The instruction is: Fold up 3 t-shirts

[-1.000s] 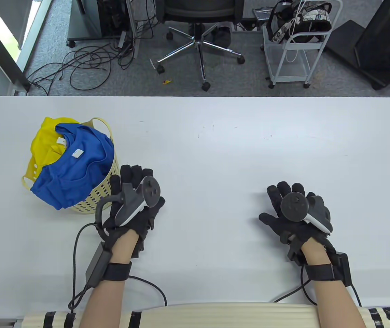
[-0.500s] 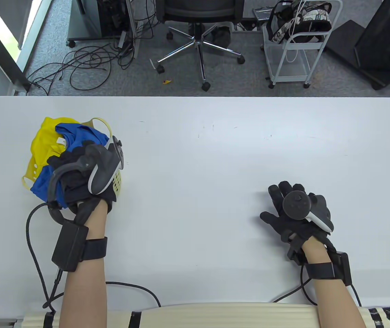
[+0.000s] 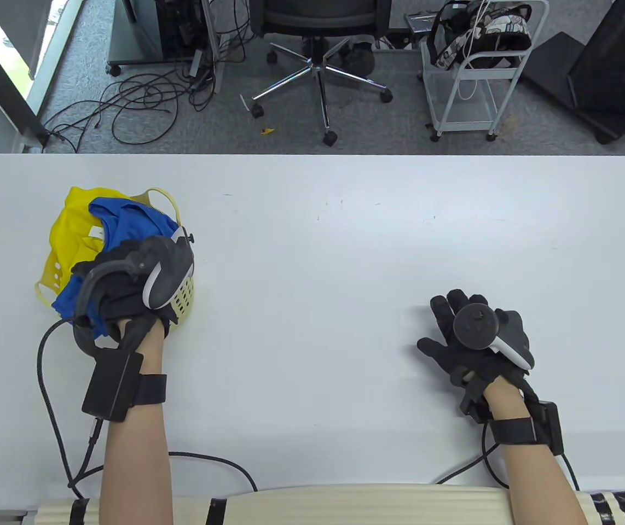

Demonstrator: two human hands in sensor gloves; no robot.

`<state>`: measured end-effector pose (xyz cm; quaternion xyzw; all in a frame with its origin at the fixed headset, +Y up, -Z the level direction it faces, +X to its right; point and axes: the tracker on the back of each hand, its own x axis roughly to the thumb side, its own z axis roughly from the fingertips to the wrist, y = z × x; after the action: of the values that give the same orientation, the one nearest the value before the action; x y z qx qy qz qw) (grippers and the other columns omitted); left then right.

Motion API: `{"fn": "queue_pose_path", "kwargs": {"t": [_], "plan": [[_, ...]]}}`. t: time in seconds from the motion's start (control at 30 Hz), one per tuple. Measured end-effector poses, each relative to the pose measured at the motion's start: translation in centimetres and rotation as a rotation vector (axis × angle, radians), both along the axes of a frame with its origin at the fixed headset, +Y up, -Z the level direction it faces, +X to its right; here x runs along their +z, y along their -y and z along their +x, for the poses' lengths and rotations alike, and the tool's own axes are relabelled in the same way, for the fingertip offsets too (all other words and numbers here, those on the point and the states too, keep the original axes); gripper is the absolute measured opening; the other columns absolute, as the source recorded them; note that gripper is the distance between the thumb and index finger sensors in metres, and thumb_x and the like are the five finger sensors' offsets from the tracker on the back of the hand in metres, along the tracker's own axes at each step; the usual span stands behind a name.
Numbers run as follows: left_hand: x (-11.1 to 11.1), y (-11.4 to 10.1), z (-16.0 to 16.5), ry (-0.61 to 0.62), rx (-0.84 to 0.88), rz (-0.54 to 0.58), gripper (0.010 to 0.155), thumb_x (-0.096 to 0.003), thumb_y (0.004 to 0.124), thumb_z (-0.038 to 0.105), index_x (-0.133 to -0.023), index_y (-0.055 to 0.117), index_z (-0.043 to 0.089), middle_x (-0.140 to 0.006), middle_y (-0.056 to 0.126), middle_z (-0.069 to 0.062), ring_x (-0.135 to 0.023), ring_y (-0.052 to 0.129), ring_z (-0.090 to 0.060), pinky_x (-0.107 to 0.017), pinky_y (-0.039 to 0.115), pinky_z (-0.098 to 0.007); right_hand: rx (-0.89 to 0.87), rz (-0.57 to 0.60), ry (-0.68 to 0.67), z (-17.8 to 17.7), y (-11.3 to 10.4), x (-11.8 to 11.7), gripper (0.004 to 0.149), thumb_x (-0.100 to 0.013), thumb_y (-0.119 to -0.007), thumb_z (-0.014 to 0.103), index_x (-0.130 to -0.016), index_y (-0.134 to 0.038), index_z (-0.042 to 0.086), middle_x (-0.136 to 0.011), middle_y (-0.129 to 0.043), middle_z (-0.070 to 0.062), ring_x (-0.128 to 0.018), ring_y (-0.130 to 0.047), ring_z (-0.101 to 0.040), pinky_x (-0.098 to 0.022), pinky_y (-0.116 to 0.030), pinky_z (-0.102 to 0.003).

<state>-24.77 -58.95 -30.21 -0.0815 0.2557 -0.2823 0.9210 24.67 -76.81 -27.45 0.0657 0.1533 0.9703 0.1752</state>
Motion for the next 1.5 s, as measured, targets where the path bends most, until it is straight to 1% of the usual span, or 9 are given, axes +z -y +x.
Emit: {"fn": "queue_pose_path", "kwargs": {"t": [0.17,0.33,0.7,0.93,1.17,1.27,1.33,1.4,1.5], "plan": [[0.2,-1.3,-0.2,0.026,0.012,0.129,0.051,-0.0409,0.082,0.046,-0.09,0.075,0.034,-0.07,0.083,0.003,-0.059,0.09,-0.016,-0.069,0.064,-0.047,-0.006,-0.005,0.006,0.1,-0.1,0.0,0.078,-0.041,-0.065,0.06,-0.096,-0.017,0.033,-0.108,0.0,-0.008,-0.098,0.002,-0.051,-0.06,0.002,-0.076],[0.2,-3.3,-0.7,0.017,0.08,0.206,0.05,-0.0407,0.082,0.045,-0.089,0.078,0.031,-0.069,0.084,0.002,-0.057,0.09,-0.017,-0.068,0.065,-0.046,-0.021,-0.007,0.006,0.1,-0.1,-0.1,0.078,-0.041,-0.065,0.059,-0.096,-0.017,0.033,-0.108,0.001,-0.008,-0.097,0.003,-0.051,-0.06,0.002,-0.076],[1.9,-9.2,0.9,0.09,0.139,0.534,0.048,-0.0407,0.084,0.041,-0.086,0.083,0.025,-0.065,0.085,-0.003,-0.049,0.091,-0.019,-0.064,0.07,-0.044,-0.013,-0.005,0.002,0.1,-0.1,-0.2,0.078,-0.041,-0.065,0.059,-0.096,-0.016,0.034,-0.107,0.003,-0.008,-0.096,0.005,-0.051,-0.06,0.002,-0.076],[3.8,-14.2,4.5,0.201,0.162,0.726,0.048,-0.0412,0.084,0.04,-0.087,0.082,0.025,-0.066,0.083,-0.004,-0.049,0.09,-0.019,-0.064,0.07,-0.044,-0.007,-0.007,-0.002,0.0,0.0,-0.2,0.078,-0.041,-0.065,0.059,-0.096,-0.016,0.034,-0.107,0.004,-0.008,-0.096,0.005,-0.051,-0.06,0.002,-0.076],[5.1,-17.0,8.8,0.325,0.242,0.837,0.048,-0.0416,0.083,0.041,-0.087,0.081,0.026,-0.066,0.084,-0.003,-0.049,0.09,-0.018,-0.064,0.07,-0.043,-0.003,-0.008,-0.001,-0.1,0.1,-0.1,0.078,-0.041,-0.065,0.059,-0.096,-0.015,0.034,-0.107,0.004,-0.008,-0.096,0.006,-0.051,-0.06,0.003,-0.076],[5.0,-17.0,11.0,0.382,0.37,0.808,0.048,-0.0415,0.082,0.043,-0.086,0.082,0.026,-0.065,0.084,-0.002,-0.048,0.091,-0.017,-0.063,0.072,-0.043,-0.021,0.014,0.007,0.1,-0.2,-0.1,0.078,-0.041,-0.065,0.059,-0.096,-0.015,0.034,-0.107,0.003,-0.008,-0.096,0.005,-0.051,-0.06,0.003,-0.076],[4.7,-15.9,12.7,0.424,0.455,0.747,0.048,-0.0417,0.082,0.044,-0.086,0.083,0.025,-0.064,0.086,-0.002,-0.046,0.092,-0.016,-0.061,0.073,-0.043,-0.056,0.064,0.03,0.5,-0.7,-0.1,0.078,-0.041,-0.065,0.059,-0.096,-0.017,0.033,-0.108,0.0,-0.008,-0.098,0.003,-0.051,-0.061,0.001,-0.076],[4.0,-14.1,14.4,0.443,0.502,0.641,0.048,-0.042,0.082,0.046,-0.085,0.083,0.025,-0.063,0.087,-0.002,-0.045,0.092,-0.016,-0.059,0.074,-0.043,-0.102,0.112,0.049,1.0,-1.2,0.0,0.078,-0.041,-0.065,0.059,-0.096,-0.018,0.033,-0.109,-0.003,-0.008,-0.099,-0.001,-0.051,-0.062,0.0,-0.077],[2.4,-9.7,16.8,0.442,0.519,0.464,0.048,-0.042,0.081,0.047,-0.085,0.084,0.026,-0.062,0.087,0.0,-0.044,0.093,-0.015,-0.059,0.074,-0.043,-0.178,0.131,0.054,1.7,-1.4,0.2,0.078,-0.04,-0.063,0.062,-0.097,-0.019,0.033,-0.111,-0.01,-0.009,-0.1,-0.007,-0.052,-0.062,-0.002,-0.077]]}}
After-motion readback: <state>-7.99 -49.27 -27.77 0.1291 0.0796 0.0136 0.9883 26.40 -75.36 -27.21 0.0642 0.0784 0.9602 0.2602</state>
